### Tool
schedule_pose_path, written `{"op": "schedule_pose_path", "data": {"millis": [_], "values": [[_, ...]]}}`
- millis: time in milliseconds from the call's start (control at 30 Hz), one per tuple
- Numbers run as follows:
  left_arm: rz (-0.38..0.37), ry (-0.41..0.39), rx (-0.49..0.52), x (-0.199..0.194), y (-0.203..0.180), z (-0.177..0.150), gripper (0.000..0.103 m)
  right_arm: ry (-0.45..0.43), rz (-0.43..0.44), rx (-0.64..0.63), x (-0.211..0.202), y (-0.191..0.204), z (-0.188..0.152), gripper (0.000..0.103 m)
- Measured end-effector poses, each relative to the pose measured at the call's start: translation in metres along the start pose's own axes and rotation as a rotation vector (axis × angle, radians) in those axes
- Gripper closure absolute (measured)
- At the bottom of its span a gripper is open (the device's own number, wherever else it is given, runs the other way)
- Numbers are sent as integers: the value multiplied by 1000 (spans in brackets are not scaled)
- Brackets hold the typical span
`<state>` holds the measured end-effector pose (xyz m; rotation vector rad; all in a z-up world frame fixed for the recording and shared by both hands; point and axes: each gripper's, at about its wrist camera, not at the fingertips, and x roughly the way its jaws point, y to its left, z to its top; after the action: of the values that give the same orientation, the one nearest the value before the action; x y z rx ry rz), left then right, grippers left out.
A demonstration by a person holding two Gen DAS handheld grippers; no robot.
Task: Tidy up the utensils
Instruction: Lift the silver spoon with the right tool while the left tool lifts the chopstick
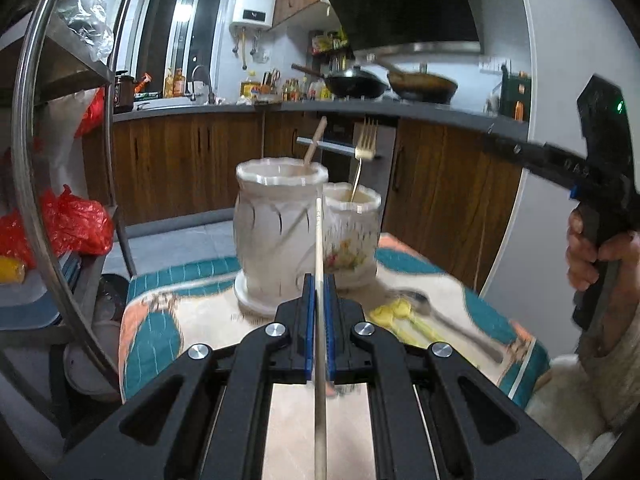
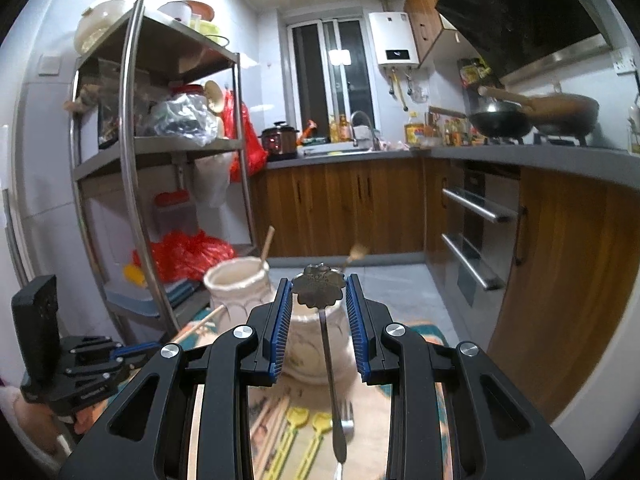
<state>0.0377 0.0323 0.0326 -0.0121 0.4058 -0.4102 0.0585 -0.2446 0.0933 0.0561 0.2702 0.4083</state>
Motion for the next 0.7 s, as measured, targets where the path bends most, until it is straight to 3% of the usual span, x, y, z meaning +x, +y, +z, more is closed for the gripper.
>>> {"op": "schedule_pose_path", "data": {"millis": [300,433,700], "values": [[-56,-199,-55,4,22,70,99,-56,49,13,31,10,51,74],[-133,-272,-139,25,40,99,99,-81,41,9,47,11,72,74],[-239,-253,-320,91,74,111,99,-68,65,25,80,8,81,74]]}}
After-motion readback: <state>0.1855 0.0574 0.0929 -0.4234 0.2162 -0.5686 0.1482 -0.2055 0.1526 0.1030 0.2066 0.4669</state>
